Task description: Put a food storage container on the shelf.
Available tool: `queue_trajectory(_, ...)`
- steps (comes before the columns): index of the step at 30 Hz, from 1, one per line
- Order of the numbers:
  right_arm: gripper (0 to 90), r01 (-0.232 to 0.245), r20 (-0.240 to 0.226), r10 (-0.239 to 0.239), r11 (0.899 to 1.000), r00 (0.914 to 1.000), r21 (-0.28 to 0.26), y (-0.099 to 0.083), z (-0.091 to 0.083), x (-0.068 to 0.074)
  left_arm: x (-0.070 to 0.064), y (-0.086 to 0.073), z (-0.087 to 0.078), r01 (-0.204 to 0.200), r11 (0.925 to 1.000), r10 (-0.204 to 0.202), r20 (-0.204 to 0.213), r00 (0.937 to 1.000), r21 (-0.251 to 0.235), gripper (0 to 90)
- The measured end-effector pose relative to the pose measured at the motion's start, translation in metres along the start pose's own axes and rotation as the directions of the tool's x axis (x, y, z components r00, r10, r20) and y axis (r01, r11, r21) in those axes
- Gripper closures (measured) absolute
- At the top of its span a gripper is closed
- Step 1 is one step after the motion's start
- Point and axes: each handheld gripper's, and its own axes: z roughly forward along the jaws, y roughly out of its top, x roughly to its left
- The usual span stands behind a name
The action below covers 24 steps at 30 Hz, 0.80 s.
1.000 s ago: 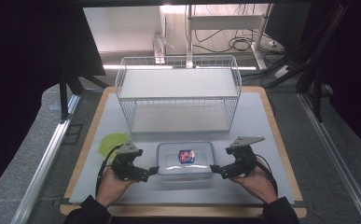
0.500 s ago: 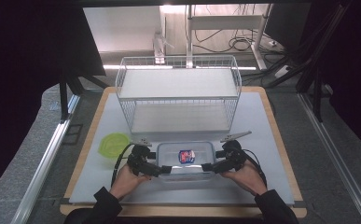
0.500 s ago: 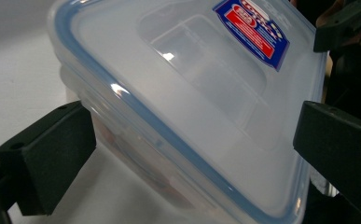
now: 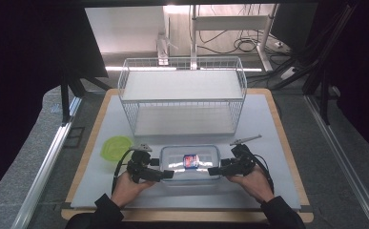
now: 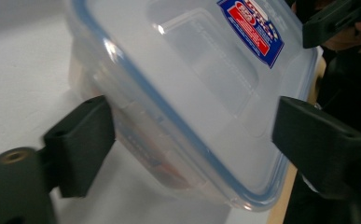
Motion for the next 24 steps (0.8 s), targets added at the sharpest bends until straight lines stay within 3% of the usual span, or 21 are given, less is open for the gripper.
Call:
queue_trajectory(5,32.7,-0.009,-0.008,0.009,1.0,0.9999,-0.027,-0.006,-0.01,0.004,-0.01,-0.008,-0.007,-0.037,0.9993,0.037,-0.018,0.9992,-0.002,23.8)
queue_trajectory(7,38.5,0.002,-0.01,-0.002,0.999,0.9999,-0.04,-0.009,-0.015,0.006,-0.012,-0.011,-0.012,-0.017,0.9995,0.017,-0.014,0.9998,-0.027,33.4)
queue_trajectory(11,44.1,-0.003,-0.015,0.001,0.998,0.9999,-0.068,-0.016,-0.021,0.01,-0.01,-0.017,-0.02,0.018,0.9977,-0.016,0.027,0.9995,-0.065,42.8)
queue_trajectory(15,44.5,0.009,0.007,-0.008,0.997,0.9999,-0.079,-0.02,-0.022,0.015,-0.013,-0.017,-0.021,0.029,0.9965,-0.028,0.013,0.9995,-0.078,44.2)
queue_trajectory(18,45.2,-0.01,0.012,0.011,0.995,0.9999,-0.099,-0.023,-0.022,0.017,-0.014,-0.016,-0.02,0.043,0.9955,-0.043,0.007,0.9991,-0.084,45.4)
queue_trajectory(21,48.9,-0.03,0.016,0.033,0.991,0.9993,-0.133,-0.023,-0.024,0.018,-0.018,-0.012,-0.022,0.014,0.9955,-0.018,-0.041,0.999,-0.093,48.0)
queue_trajectory(24,49.8,0.016,0.05,-0.008,0.987,0.9987,-0.16,-0.023,-0.025,0.021,-0.017,-0.01,-0.022,0.017,0.9945,-0.022,-0.049,0.9985,-0.103,49.6)
